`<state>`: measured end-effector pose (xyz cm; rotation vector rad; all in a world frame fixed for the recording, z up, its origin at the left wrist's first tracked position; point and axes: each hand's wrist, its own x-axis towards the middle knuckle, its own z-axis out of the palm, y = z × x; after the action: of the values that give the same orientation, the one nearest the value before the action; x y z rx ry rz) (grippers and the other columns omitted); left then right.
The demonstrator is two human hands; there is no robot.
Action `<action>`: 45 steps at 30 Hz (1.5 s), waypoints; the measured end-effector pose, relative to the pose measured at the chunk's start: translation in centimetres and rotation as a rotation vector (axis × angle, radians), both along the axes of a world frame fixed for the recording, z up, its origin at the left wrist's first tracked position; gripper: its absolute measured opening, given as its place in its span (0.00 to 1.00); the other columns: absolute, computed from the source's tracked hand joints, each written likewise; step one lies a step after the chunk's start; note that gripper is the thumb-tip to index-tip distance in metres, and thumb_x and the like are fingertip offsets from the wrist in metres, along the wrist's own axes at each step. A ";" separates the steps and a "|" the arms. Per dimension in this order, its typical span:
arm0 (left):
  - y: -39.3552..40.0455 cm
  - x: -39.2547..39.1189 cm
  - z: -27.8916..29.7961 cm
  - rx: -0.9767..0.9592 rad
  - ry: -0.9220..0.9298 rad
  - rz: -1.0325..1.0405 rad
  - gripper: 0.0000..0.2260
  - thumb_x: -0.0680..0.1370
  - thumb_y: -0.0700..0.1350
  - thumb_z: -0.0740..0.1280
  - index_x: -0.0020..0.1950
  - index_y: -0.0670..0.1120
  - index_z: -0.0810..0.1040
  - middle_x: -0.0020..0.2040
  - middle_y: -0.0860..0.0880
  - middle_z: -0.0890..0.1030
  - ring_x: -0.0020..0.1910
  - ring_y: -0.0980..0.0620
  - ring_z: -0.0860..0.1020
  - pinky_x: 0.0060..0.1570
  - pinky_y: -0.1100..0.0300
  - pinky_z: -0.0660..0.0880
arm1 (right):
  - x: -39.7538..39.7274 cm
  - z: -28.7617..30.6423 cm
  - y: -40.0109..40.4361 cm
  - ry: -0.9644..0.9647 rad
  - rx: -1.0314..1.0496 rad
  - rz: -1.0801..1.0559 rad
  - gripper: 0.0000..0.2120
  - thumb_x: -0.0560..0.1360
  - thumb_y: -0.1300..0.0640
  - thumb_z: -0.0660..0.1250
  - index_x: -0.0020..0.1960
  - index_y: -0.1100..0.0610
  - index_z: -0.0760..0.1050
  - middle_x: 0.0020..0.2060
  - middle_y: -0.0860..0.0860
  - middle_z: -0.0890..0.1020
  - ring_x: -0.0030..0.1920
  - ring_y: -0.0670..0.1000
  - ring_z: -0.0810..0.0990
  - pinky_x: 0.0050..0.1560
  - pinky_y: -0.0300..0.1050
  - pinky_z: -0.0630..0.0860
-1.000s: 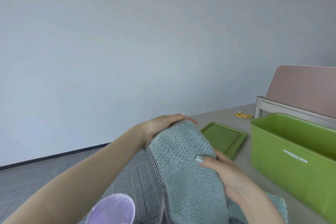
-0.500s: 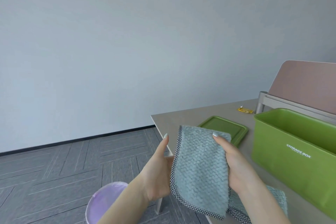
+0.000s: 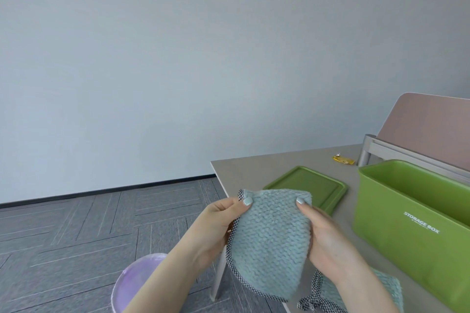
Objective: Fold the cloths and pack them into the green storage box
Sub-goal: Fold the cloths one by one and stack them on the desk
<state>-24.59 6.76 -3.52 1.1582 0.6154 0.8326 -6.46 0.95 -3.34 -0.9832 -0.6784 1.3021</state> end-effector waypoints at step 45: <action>-0.7 -0.6 2.1 0.289 0.046 0.148 0.19 0.74 0.29 0.62 0.37 0.48 0.85 0.40 0.51 0.86 0.38 0.56 0.82 0.37 0.65 0.78 | -0.8 1.8 -1.7 -0.586 0.369 -0.126 0.23 0.71 0.75 0.63 0.52 0.49 0.78 0.40 0.40 0.84 0.40 0.43 0.80 0.38 0.35 0.75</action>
<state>-25.18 6.09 -1.39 1.4087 0.6385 1.0488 -7.29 -0.71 -1.53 -1.0810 -1.2332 0.7310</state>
